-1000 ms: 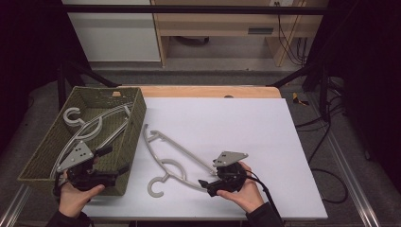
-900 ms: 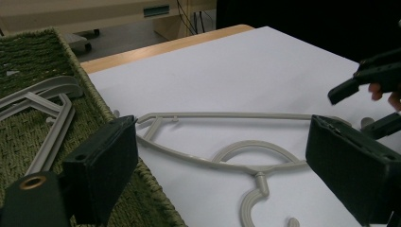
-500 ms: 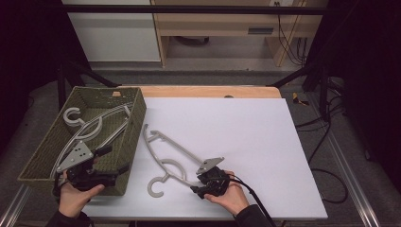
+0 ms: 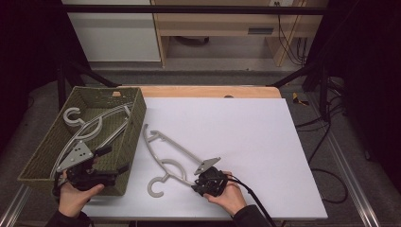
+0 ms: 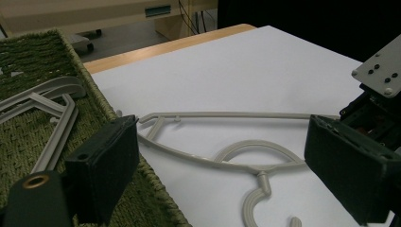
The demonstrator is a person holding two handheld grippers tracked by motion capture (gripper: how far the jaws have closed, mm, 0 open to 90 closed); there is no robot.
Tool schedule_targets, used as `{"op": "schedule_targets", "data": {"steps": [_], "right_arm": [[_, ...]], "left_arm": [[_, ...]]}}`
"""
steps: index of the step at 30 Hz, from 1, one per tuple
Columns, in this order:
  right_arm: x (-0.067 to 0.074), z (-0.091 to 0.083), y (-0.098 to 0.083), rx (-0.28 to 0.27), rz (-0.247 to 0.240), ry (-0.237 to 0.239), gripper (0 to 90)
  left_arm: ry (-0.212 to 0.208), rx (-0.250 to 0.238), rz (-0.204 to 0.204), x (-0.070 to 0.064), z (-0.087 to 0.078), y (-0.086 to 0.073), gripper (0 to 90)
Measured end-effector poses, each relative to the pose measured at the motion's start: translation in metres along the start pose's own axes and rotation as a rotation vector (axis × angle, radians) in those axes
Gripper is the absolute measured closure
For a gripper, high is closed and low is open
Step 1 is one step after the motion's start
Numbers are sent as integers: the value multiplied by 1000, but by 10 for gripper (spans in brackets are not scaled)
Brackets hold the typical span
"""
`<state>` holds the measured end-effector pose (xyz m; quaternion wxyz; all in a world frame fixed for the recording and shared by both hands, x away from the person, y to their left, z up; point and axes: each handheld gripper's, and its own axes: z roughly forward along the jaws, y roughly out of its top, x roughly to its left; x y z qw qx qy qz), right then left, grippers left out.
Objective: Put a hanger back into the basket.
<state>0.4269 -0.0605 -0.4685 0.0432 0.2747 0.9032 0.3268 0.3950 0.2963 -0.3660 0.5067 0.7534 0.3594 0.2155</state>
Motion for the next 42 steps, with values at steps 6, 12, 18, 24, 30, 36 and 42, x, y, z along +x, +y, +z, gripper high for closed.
{"op": "schedule_targets", "data": {"steps": [6,12,18,24,30,36,42], "right_arm": [[1,0,0,6,3,5,772],[0,-3,0,27,28,8,814],[-7,-10,-5,36,106,-13,817],[-7,-13,-9,27,111,-23,808],[-10,-27,-17,46,129,-4,735],[-6,-27,-16,109,82,-8,711],[-2,-22,-13,143,56,-61,778]], "left_arm": [[-2,0,0,0,0,0,108],[-2,-2,-2,0,0,0,110],[-2,-4,1,-1,-2,1,110],[-3,1,5,-2,-1,0,110],[-5,1,6,-2,-1,1,110],[-8,9,10,-3,0,1,110],[-9,13,8,-3,0,1,111]]}}
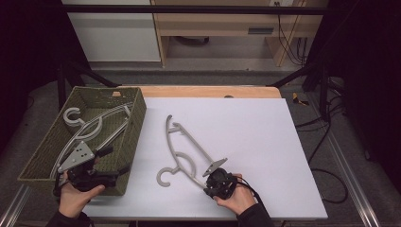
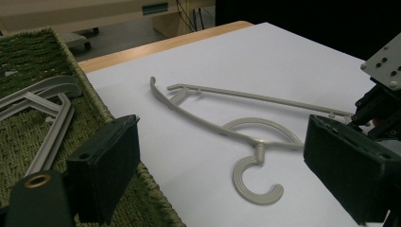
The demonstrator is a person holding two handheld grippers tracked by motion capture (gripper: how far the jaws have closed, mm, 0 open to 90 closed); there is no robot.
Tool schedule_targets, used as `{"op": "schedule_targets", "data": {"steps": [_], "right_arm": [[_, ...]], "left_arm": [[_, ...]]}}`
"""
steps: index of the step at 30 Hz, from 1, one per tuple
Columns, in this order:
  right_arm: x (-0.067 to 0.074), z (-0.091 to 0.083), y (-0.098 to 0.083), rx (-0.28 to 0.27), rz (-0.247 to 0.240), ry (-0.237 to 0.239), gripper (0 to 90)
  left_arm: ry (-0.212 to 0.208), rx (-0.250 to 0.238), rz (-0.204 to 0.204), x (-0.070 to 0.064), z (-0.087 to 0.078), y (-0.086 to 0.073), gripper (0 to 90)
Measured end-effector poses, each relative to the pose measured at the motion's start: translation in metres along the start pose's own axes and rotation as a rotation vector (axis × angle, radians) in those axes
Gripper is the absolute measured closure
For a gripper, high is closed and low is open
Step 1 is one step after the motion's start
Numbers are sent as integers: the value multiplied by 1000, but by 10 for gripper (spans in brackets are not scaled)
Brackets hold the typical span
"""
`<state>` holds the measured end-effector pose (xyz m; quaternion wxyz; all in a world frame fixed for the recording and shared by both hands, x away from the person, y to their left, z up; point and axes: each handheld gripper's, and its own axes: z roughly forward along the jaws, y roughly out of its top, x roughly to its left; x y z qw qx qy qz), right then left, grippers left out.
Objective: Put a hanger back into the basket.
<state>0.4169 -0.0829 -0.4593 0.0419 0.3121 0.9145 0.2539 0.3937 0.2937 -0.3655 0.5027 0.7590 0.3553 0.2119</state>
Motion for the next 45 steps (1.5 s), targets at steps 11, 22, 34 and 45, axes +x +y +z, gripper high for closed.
{"op": "schedule_targets", "data": {"steps": [11,22,34,45], "right_arm": [[-1,-1,2,13,-18,6,828],[-15,-23,0,-86,7,70,830],[-28,-69,3,-206,-32,190,828],[-27,-85,1,-177,-144,352,828]], "left_arm": [[-1,7,5,-1,1,0,112],[-5,9,27,-3,-1,2,113],[-26,28,73,-7,-3,6,112],[-79,146,236,-22,6,8,112]]}}
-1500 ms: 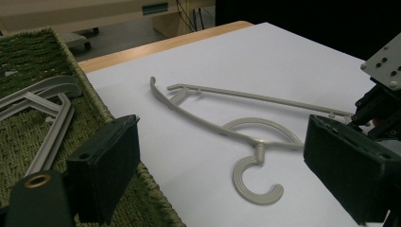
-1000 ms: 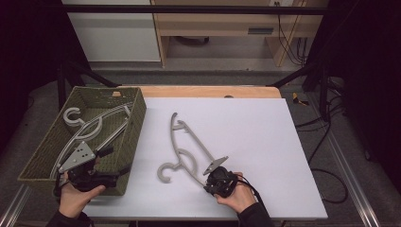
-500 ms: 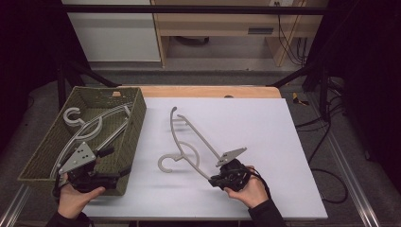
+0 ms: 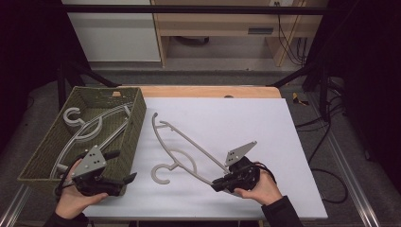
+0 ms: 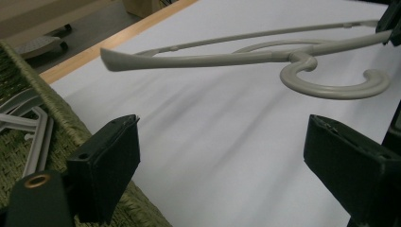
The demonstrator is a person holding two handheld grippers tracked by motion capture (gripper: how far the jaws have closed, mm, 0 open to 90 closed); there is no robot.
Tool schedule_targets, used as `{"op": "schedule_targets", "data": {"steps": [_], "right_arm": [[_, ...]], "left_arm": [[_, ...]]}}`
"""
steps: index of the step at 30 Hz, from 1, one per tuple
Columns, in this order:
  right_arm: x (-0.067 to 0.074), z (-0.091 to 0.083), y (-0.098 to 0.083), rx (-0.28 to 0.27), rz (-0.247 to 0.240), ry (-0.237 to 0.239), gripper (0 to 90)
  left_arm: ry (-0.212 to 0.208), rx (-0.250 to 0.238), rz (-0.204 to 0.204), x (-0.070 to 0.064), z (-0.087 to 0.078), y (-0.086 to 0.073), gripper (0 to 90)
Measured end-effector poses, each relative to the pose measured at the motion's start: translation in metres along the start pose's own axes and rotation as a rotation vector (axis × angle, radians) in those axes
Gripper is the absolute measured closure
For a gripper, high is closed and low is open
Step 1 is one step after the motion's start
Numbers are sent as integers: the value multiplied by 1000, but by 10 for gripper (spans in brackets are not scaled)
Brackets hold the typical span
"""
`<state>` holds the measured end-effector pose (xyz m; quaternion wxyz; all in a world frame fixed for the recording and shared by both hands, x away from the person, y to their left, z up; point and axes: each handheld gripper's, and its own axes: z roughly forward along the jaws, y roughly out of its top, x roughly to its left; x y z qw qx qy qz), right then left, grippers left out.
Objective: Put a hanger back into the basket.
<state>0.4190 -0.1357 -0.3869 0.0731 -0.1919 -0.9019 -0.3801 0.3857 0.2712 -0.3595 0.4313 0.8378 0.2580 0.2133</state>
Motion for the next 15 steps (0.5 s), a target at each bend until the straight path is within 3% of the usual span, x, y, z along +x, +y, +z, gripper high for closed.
{"op": "schedule_targets", "data": {"steps": [3,10,15], "right_arm": [[1,1,-1,12,-17,32,828],[4,2,-1,34,-25,91,827],[7,2,-1,46,-28,126,827]], "left_arm": [[-9,28,58,-5,3,3,112],[-34,59,125,-9,12,9,117],[-36,108,192,-10,21,10,135]]}}
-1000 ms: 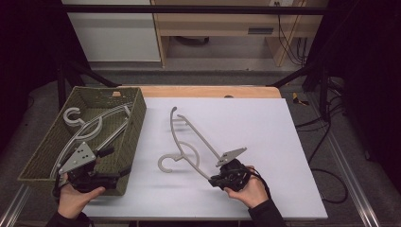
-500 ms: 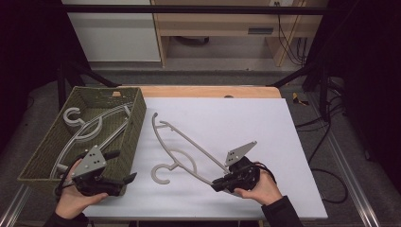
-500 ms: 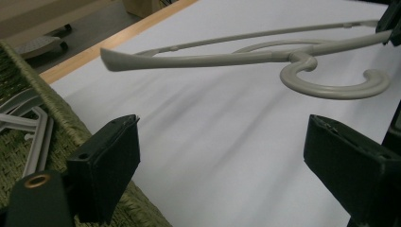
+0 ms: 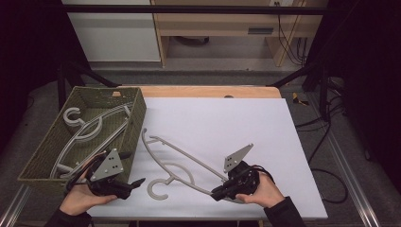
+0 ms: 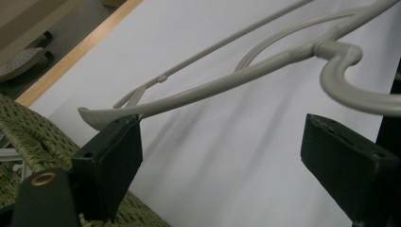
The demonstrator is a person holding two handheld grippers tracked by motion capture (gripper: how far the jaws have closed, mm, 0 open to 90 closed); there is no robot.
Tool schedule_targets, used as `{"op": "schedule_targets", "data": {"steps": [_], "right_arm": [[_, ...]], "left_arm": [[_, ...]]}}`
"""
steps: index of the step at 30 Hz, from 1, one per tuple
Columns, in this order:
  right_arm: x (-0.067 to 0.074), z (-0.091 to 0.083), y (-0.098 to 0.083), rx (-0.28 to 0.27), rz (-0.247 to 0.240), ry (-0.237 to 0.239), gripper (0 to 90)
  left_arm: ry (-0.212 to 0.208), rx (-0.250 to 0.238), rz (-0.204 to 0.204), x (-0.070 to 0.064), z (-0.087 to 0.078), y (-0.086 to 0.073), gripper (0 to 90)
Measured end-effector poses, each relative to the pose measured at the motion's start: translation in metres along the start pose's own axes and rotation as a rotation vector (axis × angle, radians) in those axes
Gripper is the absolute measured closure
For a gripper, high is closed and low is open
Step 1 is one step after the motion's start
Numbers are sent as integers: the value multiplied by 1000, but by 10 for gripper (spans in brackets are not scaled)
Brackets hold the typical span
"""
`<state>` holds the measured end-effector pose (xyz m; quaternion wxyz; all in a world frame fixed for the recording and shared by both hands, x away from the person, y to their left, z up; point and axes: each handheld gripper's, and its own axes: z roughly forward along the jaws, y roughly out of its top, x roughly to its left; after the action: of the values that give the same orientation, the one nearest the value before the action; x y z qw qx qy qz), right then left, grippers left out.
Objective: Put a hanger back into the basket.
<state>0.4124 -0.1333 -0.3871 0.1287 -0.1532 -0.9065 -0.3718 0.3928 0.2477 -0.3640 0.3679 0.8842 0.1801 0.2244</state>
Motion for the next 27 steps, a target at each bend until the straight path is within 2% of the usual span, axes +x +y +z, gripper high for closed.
{"op": "schedule_targets", "data": {"steps": [4,7,12,16,20,23,27], "right_arm": [[0,-2,0,11,5,8,827],[1,-1,0,18,-1,32,827],[2,-2,-1,20,-16,52,826],[3,-2,-1,16,-18,63,827],[5,-2,-1,29,-24,80,827],[5,-1,-1,28,-22,94,827],[5,0,-1,36,-29,104,826]], "left_arm": [[-2,20,41,-3,6,1,151],[-3,24,67,-7,9,3,157],[22,55,152,-12,15,5,180],[31,57,211,-18,18,7,204],[34,54,252,-21,21,9,250],[39,72,291,-23,25,9,287],[30,62,340,-27,30,10,367]]}}
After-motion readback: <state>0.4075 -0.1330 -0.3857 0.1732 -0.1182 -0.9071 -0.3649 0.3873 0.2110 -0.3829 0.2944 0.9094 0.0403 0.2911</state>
